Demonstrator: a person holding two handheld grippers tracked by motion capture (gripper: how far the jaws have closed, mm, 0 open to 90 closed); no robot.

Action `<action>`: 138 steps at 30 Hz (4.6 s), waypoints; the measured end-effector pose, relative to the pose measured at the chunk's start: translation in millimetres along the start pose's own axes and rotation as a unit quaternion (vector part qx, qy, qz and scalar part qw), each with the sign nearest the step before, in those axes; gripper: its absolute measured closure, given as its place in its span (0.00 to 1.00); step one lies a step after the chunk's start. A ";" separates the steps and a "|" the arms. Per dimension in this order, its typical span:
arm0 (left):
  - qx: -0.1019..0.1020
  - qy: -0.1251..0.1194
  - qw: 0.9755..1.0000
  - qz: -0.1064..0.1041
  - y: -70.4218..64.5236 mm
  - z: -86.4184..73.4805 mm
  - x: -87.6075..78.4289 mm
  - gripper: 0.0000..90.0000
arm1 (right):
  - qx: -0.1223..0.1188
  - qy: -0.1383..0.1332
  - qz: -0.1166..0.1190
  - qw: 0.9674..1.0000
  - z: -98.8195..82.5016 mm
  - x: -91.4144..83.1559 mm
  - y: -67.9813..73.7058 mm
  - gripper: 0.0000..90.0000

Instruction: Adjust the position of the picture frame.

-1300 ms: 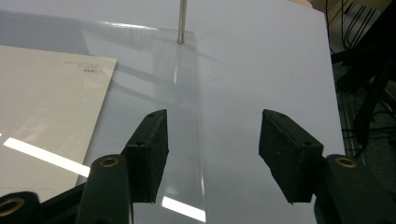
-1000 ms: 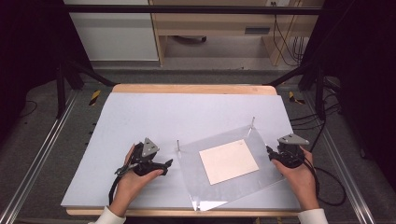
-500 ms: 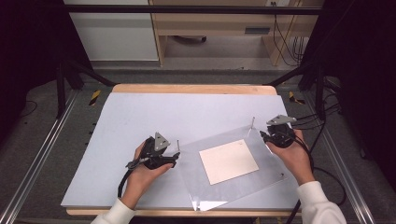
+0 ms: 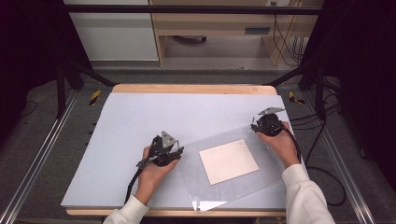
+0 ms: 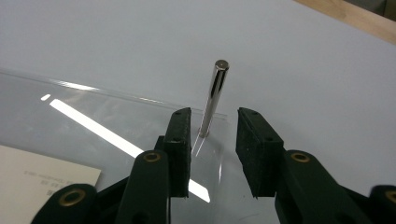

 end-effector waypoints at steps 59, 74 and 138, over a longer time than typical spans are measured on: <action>-0.040 -0.004 0.999 -0.009 -3.4 -5.1 13.6 0.94 | 0.021 -0.019 0.010 1.000 1.4 20.5 -4.1 0.95; -0.035 0.006 0.999 -0.021 9.9 4.8 5.4 0.94 | 0.026 0.006 0.005 1.000 12.7 9.1 5.1 0.95; 0.041 0.081 0.993 -0.070 120.4 9.3 10.8 0.93 | 0.049 0.064 -0.001 0.997 30.0 7.9 111.4 0.95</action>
Point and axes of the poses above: each handheld gripper's, and its own axes: x roughly forward along the jaws, z roughly out of its top, y roughly to its left, the point moved 2 cm from there along x, roughly forward along the jaws, and after that the axes turned 12 degrees about z, right-handed, at the moved point
